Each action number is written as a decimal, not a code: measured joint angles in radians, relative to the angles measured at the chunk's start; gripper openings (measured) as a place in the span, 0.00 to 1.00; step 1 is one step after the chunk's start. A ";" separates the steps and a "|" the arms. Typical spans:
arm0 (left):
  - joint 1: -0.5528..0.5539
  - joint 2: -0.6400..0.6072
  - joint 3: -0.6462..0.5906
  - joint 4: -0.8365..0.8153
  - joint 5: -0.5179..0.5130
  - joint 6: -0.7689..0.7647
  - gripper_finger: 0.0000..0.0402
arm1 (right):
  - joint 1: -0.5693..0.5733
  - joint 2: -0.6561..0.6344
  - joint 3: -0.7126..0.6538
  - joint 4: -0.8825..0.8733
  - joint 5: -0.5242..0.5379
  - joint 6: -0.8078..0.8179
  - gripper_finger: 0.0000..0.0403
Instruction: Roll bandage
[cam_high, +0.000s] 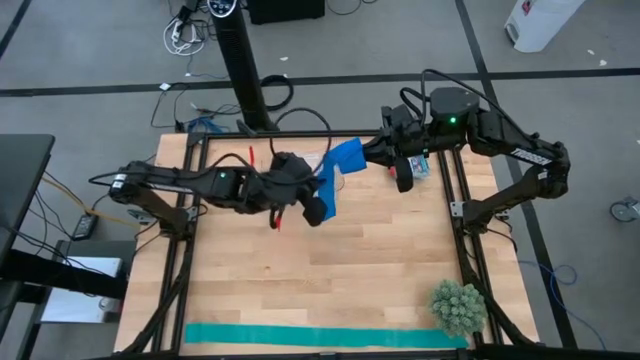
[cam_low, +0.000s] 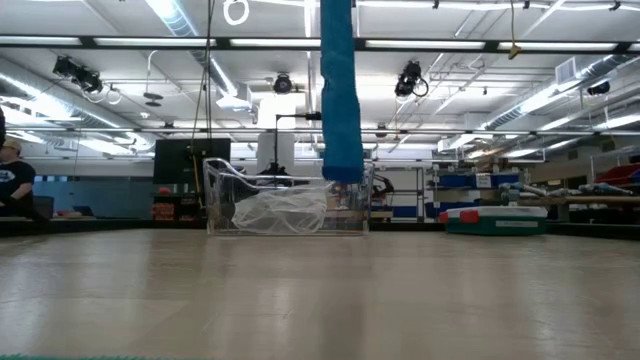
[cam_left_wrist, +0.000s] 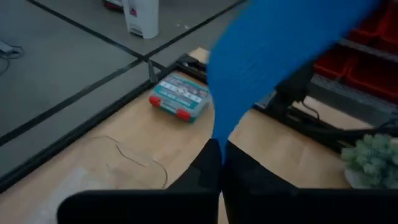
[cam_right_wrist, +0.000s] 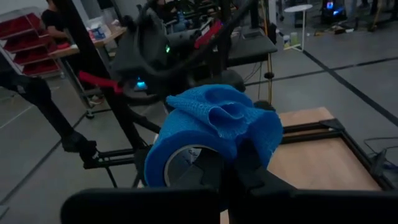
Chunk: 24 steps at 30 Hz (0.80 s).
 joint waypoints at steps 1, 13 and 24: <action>0.006 -0.011 0.000 0.000 -0.005 0.011 0.01 | 0.000 -0.001 0.000 0.001 -0.008 -0.001 0.00; 0.139 -0.082 0.063 0.195 -0.063 0.318 0.01 | 0.029 0.016 0.001 -0.055 -0.205 0.042 0.00; 0.149 -0.084 0.303 0.210 -0.014 0.468 0.00 | 0.010 0.065 0.001 -0.242 -0.130 0.023 0.00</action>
